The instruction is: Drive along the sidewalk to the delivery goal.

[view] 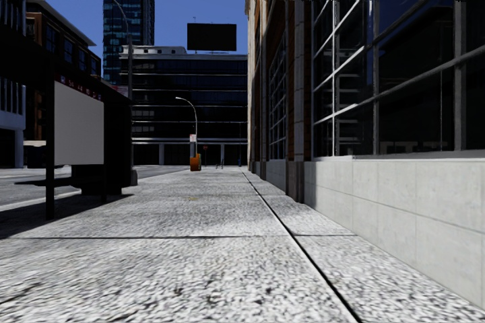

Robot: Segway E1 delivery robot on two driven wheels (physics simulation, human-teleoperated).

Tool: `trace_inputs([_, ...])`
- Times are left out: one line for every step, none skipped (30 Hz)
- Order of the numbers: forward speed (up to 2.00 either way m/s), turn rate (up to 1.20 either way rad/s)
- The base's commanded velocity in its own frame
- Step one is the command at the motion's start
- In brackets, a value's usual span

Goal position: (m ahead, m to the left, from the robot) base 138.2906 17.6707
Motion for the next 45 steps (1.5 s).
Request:
trace_inputs([2.0, 0.0])
trace_inputs([2.0, 0.0])
trace_inputs([2.0, 0.0])
trace_inputs([2.0, 0.0])
trace_inputs([2.0, 0.0])
trace_inputs([2.0, 0.0])
trace_inputs([2.0, 0.0])
trace_inputs([2.0, 0.0])
trace_inputs([2.0, 0.0])
trace_inputs([2.0, 0.0])
trace_inputs([2.0, 0.0])
trace_inputs([2.0, 0.0])
trace_inputs([2.0, 0.0])
trace_inputs([2.0, 0.0])
trace_inputs([2.0, 0.0])
trace_inputs([2.0, 0.0])
trace_inputs([2.0, 0.0])
trace_inputs([2.0, 0.0])
trace_inputs([2.0, 0.0])
trace_inputs([2.0, 0.0])
trace_inputs([2.0, 0.0])
trace_inputs([2.0, 0.0])
trace_inputs([2.0, 0.0])
trace_inputs([2.0, 0.0])
trace_inputs([2.0, 0.0])
trace_inputs([2.0, 0.0])
trace_inputs([2.0, 0.0])
trace_inputs([2.0, 0.0])
trace_inputs([2.0, 0.0])
trace_inputs([2.0, 0.0])
trace_inputs([2.0, 0.0])
trace_inputs([2.0, 0.0])
trace_inputs([2.0, 0.0])
trace_inputs([2.0, 0.0])
trace_inputs([2.0, 0.0])
trace_inputs([2.0, 0.0])
trace_inputs([2.0, 0.0])
trace_inputs([2.0, 0.0])
trace_inputs([2.0, 0.0])
trace_inputs([2.0, 0.0])
trace_inputs([2.0, 0.0])
trace_inputs([2.0, 0.0])
trace_inputs([2.0, 0.0])
trace_inputs([2.0, 0.0])
trace_inputs([2.0, 0.0])
